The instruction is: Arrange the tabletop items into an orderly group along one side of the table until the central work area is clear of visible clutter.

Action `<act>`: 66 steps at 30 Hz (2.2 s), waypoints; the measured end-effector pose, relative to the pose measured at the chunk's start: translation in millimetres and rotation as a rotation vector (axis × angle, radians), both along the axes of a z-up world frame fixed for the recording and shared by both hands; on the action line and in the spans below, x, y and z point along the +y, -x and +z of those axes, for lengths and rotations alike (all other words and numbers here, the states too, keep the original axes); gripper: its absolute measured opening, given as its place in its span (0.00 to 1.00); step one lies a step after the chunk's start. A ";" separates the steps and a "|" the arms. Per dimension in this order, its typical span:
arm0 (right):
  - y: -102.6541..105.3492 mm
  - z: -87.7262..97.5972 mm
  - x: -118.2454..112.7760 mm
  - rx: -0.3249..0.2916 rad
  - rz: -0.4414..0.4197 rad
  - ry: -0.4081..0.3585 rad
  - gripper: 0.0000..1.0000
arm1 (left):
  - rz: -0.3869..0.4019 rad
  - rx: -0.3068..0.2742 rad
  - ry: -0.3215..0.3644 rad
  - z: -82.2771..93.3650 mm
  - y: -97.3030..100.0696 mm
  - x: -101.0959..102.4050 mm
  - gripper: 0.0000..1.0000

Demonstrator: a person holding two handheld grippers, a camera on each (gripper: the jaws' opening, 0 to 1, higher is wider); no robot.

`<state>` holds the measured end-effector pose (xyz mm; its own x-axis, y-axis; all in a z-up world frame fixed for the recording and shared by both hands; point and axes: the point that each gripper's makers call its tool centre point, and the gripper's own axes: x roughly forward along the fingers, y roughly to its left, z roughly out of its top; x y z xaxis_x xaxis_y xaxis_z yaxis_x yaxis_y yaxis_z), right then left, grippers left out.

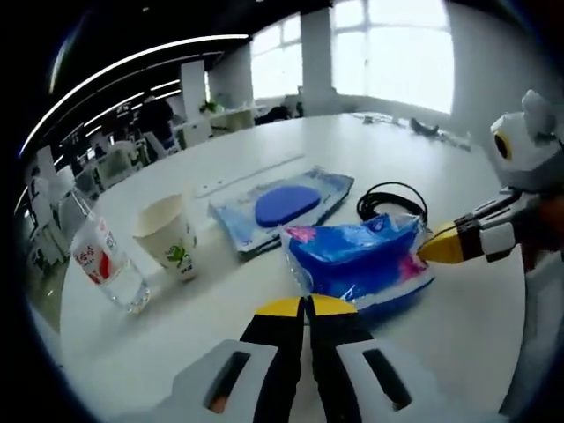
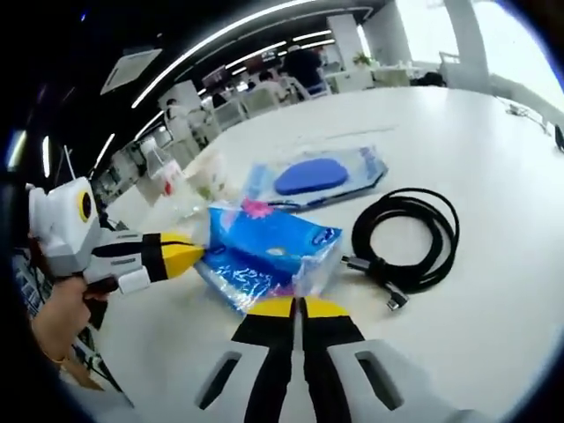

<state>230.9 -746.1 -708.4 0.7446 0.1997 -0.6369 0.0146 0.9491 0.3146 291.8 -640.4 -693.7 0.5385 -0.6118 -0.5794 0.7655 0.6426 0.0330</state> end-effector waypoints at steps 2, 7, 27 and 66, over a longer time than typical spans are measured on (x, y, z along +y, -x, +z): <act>-1.4 7.5 -3.1 -0.016 0.000 0.011 0.00 | -0.007 -0.015 -0.001 5.2 0.0 -2.2 0.01; -5.6 21.9 -11.0 -0.048 0.026 0.061 0.00 | -0.022 -0.032 0.000 18.8 0.6 -10.5 0.01; -16.5 54.3 -61.0 -0.076 0.059 0.174 0.00 | -0.050 -0.043 0.064 46.3 -3.9 -54.7 0.01; -74.0 59.3 -197.9 -0.129 0.054 0.317 0.00 | -0.020 0.016 0.330 33.0 -34.2 -184.5 0.02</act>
